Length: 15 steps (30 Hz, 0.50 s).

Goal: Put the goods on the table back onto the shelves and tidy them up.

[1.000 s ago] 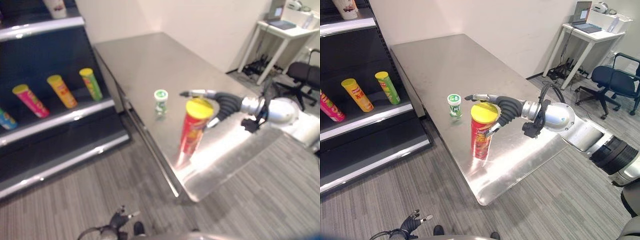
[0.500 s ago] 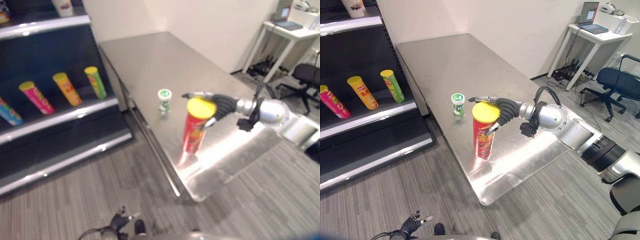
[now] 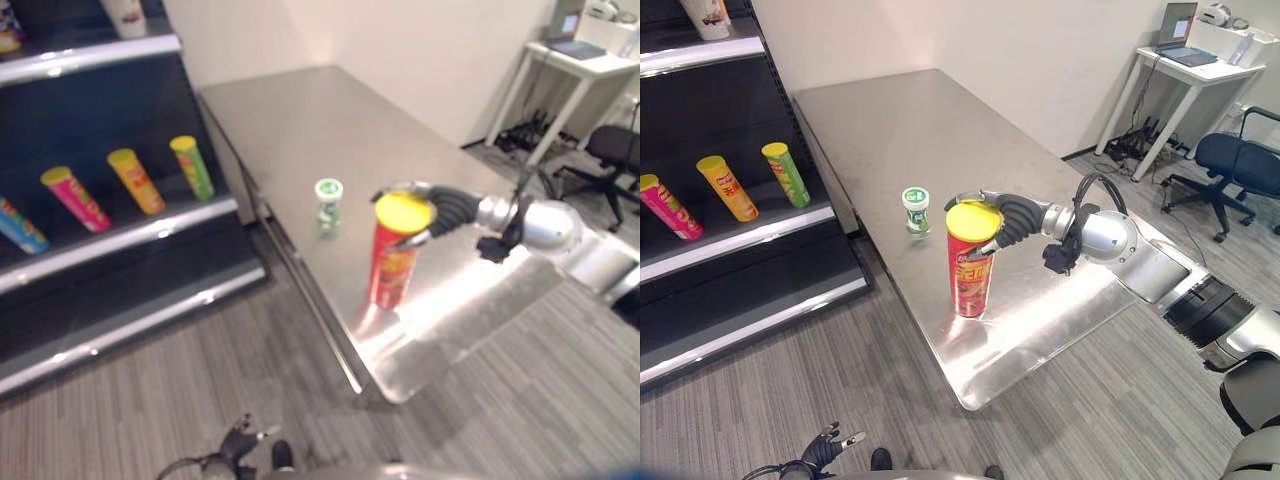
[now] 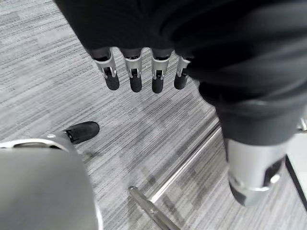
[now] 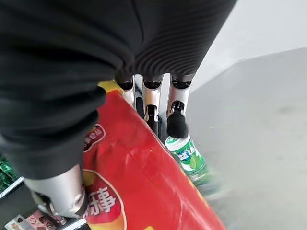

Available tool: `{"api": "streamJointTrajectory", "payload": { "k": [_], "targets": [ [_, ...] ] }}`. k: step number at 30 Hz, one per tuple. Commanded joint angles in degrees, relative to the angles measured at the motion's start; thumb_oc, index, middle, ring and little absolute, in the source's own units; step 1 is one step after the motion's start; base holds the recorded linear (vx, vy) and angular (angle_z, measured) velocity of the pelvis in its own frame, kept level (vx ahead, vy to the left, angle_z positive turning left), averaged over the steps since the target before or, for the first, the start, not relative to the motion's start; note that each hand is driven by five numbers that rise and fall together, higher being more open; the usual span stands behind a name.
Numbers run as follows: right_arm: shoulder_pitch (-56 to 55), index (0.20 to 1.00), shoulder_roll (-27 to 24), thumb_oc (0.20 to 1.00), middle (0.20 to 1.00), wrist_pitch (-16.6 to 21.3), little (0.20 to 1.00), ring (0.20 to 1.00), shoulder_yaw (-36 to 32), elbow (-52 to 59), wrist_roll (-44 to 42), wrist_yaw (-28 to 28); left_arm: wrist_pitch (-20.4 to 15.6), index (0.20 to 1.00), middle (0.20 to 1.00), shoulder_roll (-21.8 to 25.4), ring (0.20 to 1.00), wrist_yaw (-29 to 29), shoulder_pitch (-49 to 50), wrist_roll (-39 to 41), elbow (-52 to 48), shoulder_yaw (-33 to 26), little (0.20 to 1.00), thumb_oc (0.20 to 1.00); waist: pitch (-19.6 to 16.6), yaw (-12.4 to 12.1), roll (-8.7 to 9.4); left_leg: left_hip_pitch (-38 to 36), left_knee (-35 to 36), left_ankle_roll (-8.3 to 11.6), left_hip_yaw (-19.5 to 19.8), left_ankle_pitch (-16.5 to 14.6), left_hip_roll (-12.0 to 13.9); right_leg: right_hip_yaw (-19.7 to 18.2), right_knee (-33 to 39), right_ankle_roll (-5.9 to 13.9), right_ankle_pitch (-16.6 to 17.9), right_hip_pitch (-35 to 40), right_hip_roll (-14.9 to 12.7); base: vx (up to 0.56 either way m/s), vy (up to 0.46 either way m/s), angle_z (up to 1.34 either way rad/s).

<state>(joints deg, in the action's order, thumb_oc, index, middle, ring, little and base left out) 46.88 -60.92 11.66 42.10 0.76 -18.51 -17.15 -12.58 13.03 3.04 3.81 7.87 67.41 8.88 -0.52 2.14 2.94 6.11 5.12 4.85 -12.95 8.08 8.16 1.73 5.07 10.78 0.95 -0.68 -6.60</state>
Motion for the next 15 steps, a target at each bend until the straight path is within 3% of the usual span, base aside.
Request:
{"api": "streamJointTrajectory", "payload": {
  "k": [1, 3, 5, 6, 9, 11, 12, 13, 14, 15],
  "targets": [
    [1.29, 0.2, -1.37, 0.2, 0.2, 5.1, 0.2, 0.2, -9.81, 3.02, -1.54, 7.24, -2.02, 1.0, 1.0, 2.48, 1.0, 1.35, -5.16, 0.61, 1.05, -1.27, 1.0, 1.0, 2.98, -2.38, 2.87, -5.32, -1.87, 2.46, 0.32, -9.49, -1.5, -0.51, -2.44, 4.22, -2.38, -1.8, -2.01, -0.04, 0.019, -0.09],
    [-2.06, 0.2, -0.98, 0.2, 0.2, 7.38, 0.2, 0.2, -18.44, 7.42, 0.27, 11.63, -2.02, 1.0, 1.0, 2.45, 1.0, 1.71, -4.82, 0.89, 0.79, -2.62, 1.0, 1.0, 3.09, -2.0, 2.46, -5.01, -1.99, 1.74, 0.59, -9.79, -1.81, -1.21, -3.43, 4.22, -2.18, -2.72, -2.25, -0.07, 0.022, -0.11],
    [-3.83, 0.2, 0.07, 0.2, 0.2, 7.99, 0.2, 0.2, -21.71, 8.57, 0.82, 12.85, -1.98, 1.0, 1.0, 2.47, 1.0, 1.86, -4.81, 0.91, 1.04, -2.78, 1.0, 1.0, 3.11, -2.16, 2.38, -4.87, -2.11, 1.47, 0.7, -9.77, -1.95, -1.49, -4.31, 4.22, -2.25, -3.14, -2.52, -0.09, -0.013, -0.02],
    [-6.01, 0.2, 1.06, 0.2, 0.2, 8.6, 0.2, 0.2, -26.02, 9.39, 2.1, 15.19, -1.7, 1.0, 1.0, 2.31, 1.0, 2.02, -4.8, 0.49, 1.31, -3.08, 1.0, 1.0, 3.62, -2.04, 1.87, -4.41, -2.45, 1.15, 1.38, -9.55, -1.8, -3.41, -7.61, 4.22, -2.35, -4.25, -2.54, -0.15, -0.063, -0.05],
    [-7.48, 0.2, 0.61, 0.2, 0.2, 8.84, 0.2, 0.2, -29.8, 10.88, 4.16, 17.0, -1.82, 1.0, 1.0, 2.88, 1.0, 2.67, -4.81, 1.14, 0.84, -4.02, 1.0, 1.0, 4.07, -2.53, 1.39, -3.68, -2.52, 1.07, 2.53, -9.23, -1.1, -7.57, -11.97, 4.22, -2.61, -5.19, -2.04, -0.09, -0.083, 0.03],
    [-9.82, 0.2, 0.69, 0.2, 0.2, 9.22, 0.2, 0.2, -32.87, 12.98, 4.21, 17.1, -2.07, 1.0, 1.0, 3.25, 1.0, 3.16, -4.51, 2.27, 0.23, -4.87, 1.0, 1.0, 3.94, -3.04, 1.62, -2.97, -3.05, 1.43, 3.44, -8.94, -0.76, -8.21, -12.39, 4.22, -2.09, -3.39, -2.9, -0.07, -0.166, 0.08],
    [-11.77, 0.2, 0.63, 0.2, 0.2, 9.31, 0.2, 0.2, -34.07, 13.95, 4.16, 16.58, -2.13, 1.0, 1.0, 3.28, 1.0, 2.92, -4.36, 2.72, -0.25, -4.78, 1.0, 1.0, 3.99, -3.29, 1.91, -2.44, -3.23, 1.8, 4.21, -8.52, -0.67, -8.41, -12.82, 4.22, -2.86, -2.84, -3.13, -0.13, -0.216, 0.2],
    [-14.19, 0.2, 0.51, 0.2, 0.2, 9.01, 0.2, 0.2, -35.88, 15.19, 2.68, 15.66, -2.23, 1.0, 1.0, 3.44, 1.0, 2.87, -3.69, 3.1, -0.17, -5.13, 1.0, 1.0, 3.65, -3.95, 2.29, -0.88, -3.05, 2.53, 5.64, -7.42, -0.49, -9.13, -10.68, 4.22, -5.9, -1.6, -2.43, -0.11, -0.133, 0.25],
    [-14.36, 0.2, 0.52, 0.2, 0.2, 8.99, 0.2, 0.2, -36.04, 15.27, 2.65, 15.62, -2.22, 1.0, 1.0, 3.49, 1.0, 2.86, -3.67, 3.1, -0.18, -5.07, 1.0, 1.0, 3.6, -3.87, 2.34, -0.81, -3.09, 2.52, 5.77, -7.43, -0.55, -9.0, -10.68, 4.22, -5.96, -1.57, -2.48, -0.27, -0.231, 0.5],
    [-17.15, 0.2, -0.13, 0.2, 0.2, 8.58, 0.2, 0.2, -38.28, 16.91, 1.35, 14.31, -2.24, 1.0, 1.0, 3.42, 1.0, 2.4, -2.76, 3.86, -0.52, -5.63, 1.0, 1.0, 4.55, -4.86, 2.57, 2.61, -3.78, 3.54, 8.56, -5.3, 0.19, -7.09, -10.07, 2.94, -11.7, -0.84, -0.97, -0.25, -0.175, 0.55]
  ]
}}
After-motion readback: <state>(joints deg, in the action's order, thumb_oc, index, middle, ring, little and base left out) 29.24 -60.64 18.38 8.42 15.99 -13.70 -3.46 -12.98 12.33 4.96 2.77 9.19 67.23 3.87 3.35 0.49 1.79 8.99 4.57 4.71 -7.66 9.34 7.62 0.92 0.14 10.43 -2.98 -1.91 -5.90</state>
